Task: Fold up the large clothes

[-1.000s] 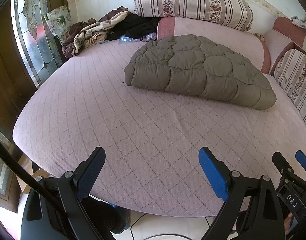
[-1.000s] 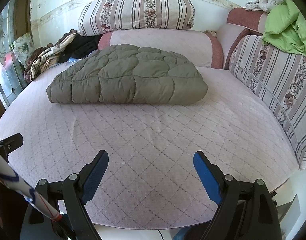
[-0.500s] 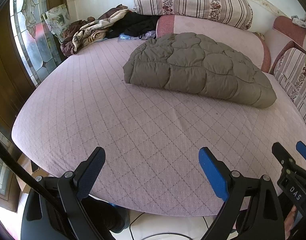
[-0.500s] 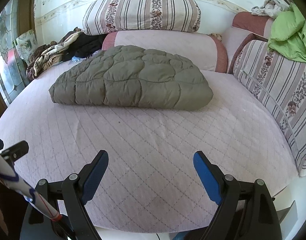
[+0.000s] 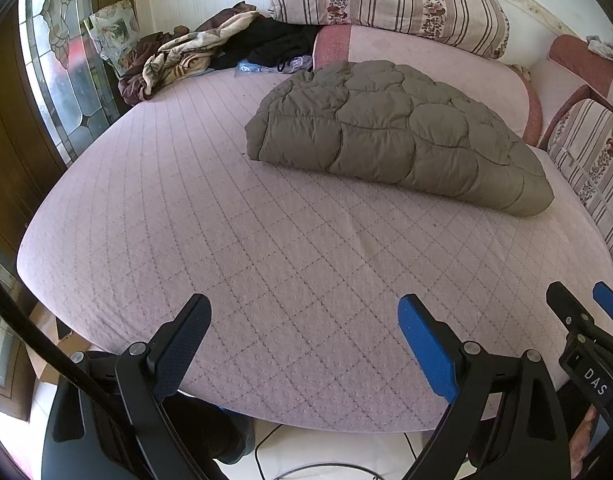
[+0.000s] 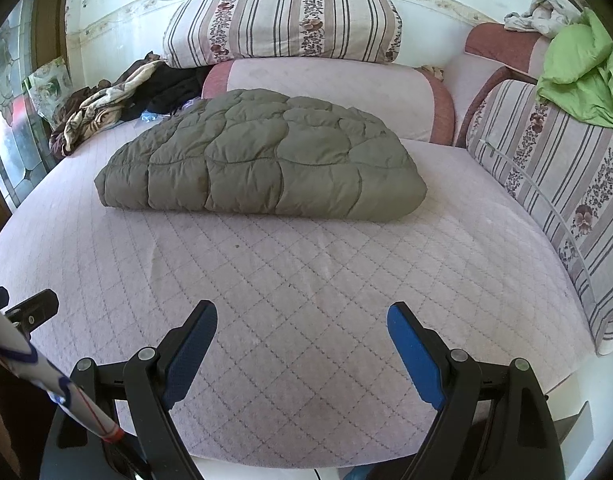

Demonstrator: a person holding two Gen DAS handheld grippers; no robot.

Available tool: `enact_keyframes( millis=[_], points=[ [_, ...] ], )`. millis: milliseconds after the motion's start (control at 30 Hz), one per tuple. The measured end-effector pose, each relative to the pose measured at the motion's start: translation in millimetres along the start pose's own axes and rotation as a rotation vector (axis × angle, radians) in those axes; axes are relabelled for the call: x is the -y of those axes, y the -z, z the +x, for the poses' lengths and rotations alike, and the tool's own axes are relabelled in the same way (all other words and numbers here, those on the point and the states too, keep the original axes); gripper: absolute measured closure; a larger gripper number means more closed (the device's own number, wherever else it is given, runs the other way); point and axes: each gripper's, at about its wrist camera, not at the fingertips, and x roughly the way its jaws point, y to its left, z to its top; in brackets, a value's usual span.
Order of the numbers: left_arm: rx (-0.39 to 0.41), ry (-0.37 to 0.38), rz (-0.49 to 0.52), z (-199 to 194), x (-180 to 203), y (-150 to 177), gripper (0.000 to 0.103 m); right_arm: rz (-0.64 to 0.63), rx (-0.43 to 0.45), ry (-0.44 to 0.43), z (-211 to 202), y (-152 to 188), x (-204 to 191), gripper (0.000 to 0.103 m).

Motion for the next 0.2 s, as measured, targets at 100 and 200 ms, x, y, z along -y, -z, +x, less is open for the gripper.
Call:
enact_keyframes(
  millis=[100,200],
  points=[
    [0.005,0.002,0.003,-0.9,-0.2,0.7,0.009,0.0,-0.004,-0.001,0.1,-0.2,-0.3,0.013],
    [0.009,-0.004,0.013,-0.9,2.0,1.4,0.009,-0.004,-0.012,-0.008,1.6,0.1,-1.1,0.013]
  ],
)
